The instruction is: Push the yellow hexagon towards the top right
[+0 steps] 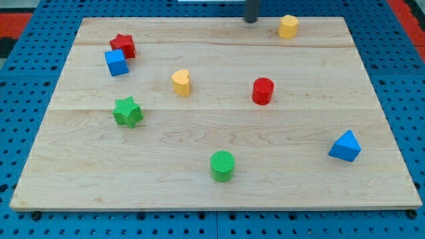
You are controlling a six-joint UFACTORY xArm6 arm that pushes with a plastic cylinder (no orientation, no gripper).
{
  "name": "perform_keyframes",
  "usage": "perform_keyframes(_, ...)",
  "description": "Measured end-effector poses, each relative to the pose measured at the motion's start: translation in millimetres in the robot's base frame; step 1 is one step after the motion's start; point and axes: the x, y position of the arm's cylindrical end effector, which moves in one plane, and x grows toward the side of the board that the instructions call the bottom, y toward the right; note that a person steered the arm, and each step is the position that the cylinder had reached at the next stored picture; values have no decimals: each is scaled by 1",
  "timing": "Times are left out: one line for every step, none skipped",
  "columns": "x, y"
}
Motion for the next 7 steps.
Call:
perform_keyframes(16, -90)
perform_keyframes(11, -111)
perform_keyframes(11, -113)
perform_keyframes(11, -114)
perform_keyframes(11, -114)
perform_keyframes(7, -122)
perform_keyframes(17, -33)
